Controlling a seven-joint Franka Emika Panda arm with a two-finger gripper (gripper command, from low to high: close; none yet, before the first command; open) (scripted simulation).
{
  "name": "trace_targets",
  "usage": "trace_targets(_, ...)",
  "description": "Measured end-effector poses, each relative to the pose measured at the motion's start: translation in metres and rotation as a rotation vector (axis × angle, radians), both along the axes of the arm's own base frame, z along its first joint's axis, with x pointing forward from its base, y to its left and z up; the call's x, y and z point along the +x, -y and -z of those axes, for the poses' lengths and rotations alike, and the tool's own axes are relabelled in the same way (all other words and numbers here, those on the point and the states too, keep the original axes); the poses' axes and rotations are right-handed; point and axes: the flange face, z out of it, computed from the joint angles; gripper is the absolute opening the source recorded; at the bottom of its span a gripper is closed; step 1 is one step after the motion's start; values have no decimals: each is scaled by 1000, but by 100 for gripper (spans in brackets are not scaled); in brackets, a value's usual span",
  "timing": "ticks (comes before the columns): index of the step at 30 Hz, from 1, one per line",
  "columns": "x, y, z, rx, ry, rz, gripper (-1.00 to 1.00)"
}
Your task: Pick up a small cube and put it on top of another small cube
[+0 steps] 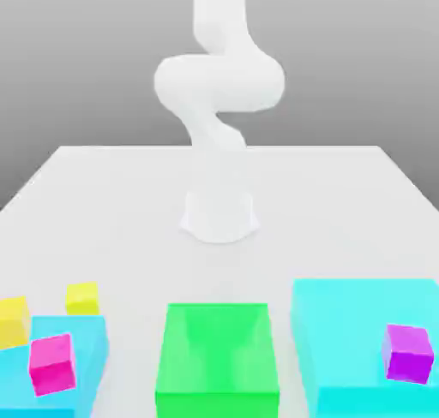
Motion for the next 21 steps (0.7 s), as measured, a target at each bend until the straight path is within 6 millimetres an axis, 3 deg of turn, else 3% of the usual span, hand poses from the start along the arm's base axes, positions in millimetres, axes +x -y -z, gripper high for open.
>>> trace_targets(4,38,56,99,-55,-150,-26,0)
trace_targets(9,42,120,222,-91,-331,-67,0)
trace_targets(12,25,152,293,-97,-436,-98,0)
trace_targets(16,-18,185,381,-88,-572,-145,0)
trace_targets(20,-76,207,455,-60,-695,-187,0)
trace_targets(21,-81,207,467,-61,-708,-198,0)
